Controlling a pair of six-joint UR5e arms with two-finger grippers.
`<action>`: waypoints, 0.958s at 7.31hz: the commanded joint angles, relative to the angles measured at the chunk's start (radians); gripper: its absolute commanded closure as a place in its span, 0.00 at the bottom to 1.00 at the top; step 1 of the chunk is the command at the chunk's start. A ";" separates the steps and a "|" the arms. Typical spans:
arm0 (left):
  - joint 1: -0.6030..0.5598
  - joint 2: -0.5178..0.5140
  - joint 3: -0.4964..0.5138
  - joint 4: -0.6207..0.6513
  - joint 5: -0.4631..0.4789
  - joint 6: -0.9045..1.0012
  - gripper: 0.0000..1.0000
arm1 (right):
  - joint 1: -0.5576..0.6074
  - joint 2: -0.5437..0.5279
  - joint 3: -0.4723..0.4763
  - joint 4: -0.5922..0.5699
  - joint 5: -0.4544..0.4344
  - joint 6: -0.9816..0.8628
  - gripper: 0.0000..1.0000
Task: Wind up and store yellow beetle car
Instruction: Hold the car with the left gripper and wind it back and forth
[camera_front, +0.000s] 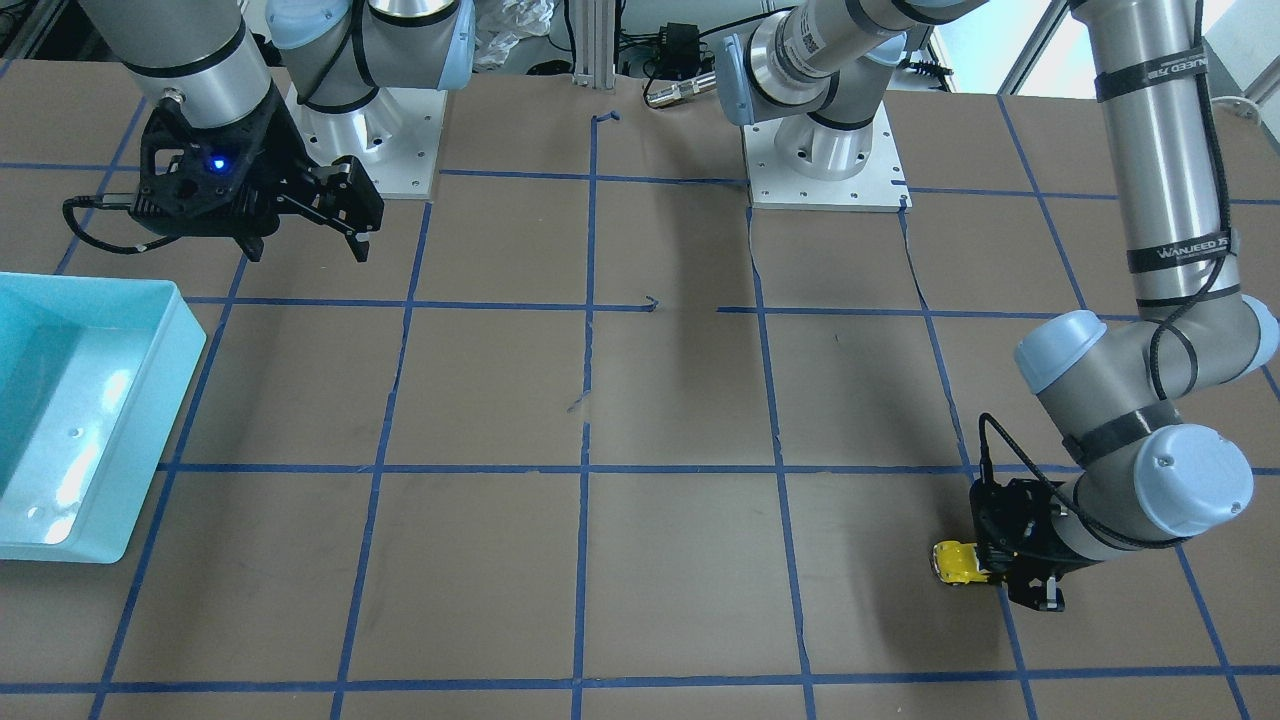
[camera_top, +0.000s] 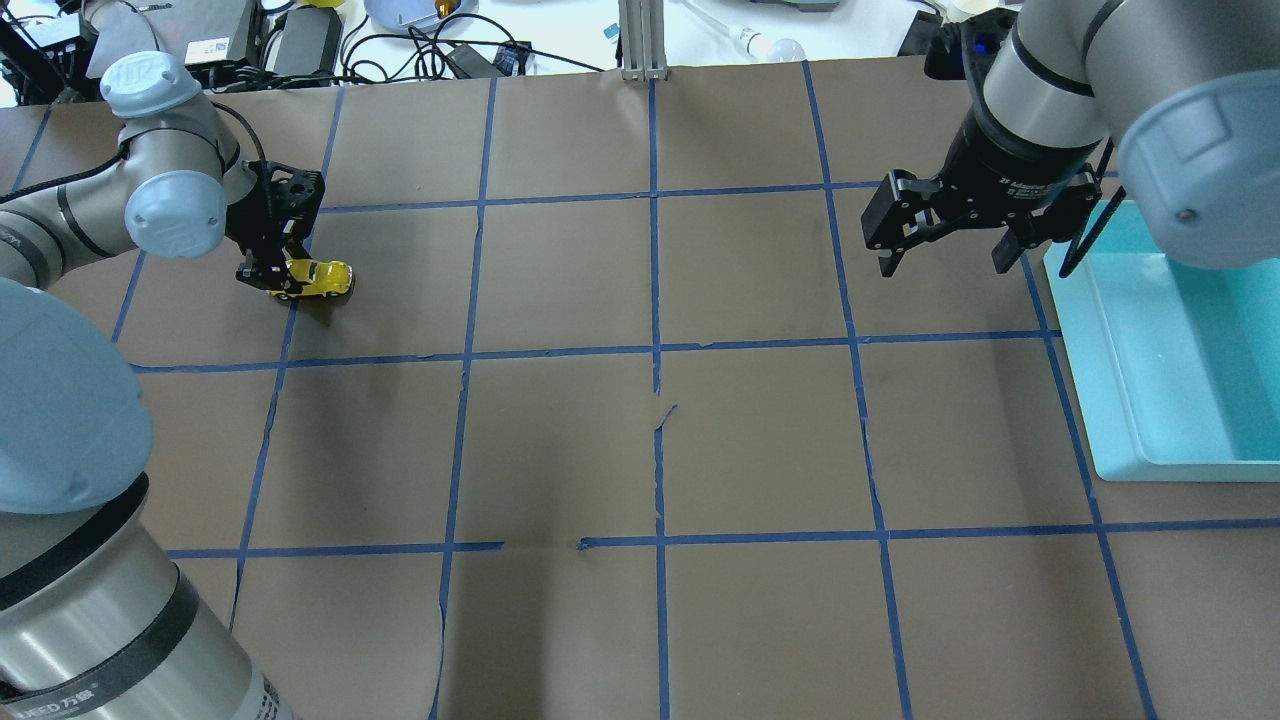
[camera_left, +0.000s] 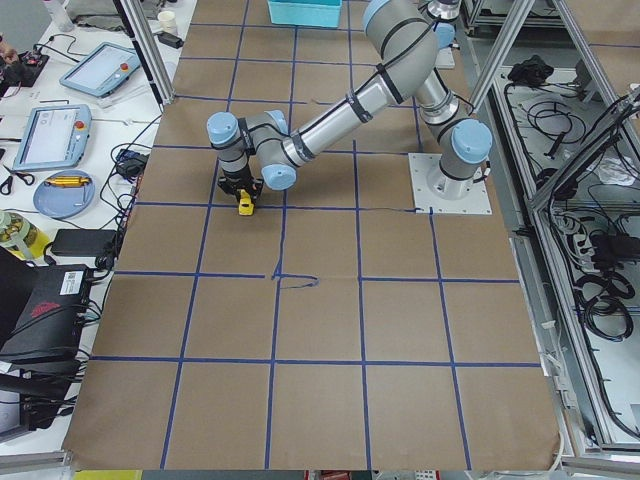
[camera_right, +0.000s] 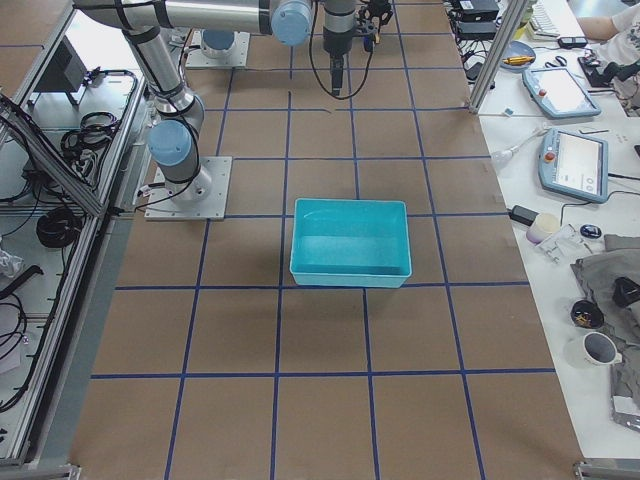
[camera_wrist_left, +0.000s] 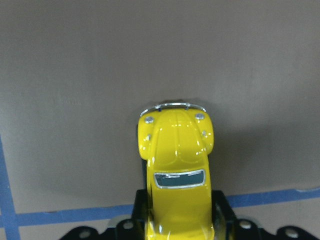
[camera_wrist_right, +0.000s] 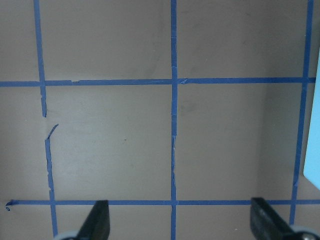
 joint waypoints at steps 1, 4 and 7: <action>0.001 0.001 0.002 0.002 0.019 -0.001 1.00 | 0.000 0.001 0.000 0.002 -0.001 -0.008 0.00; 0.025 0.001 -0.003 0.017 0.020 0.002 1.00 | -0.004 0.002 0.000 -0.003 0.000 0.004 0.00; 0.034 0.003 -0.008 0.020 0.020 0.002 1.00 | -0.006 0.001 0.000 -0.004 0.000 -0.005 0.00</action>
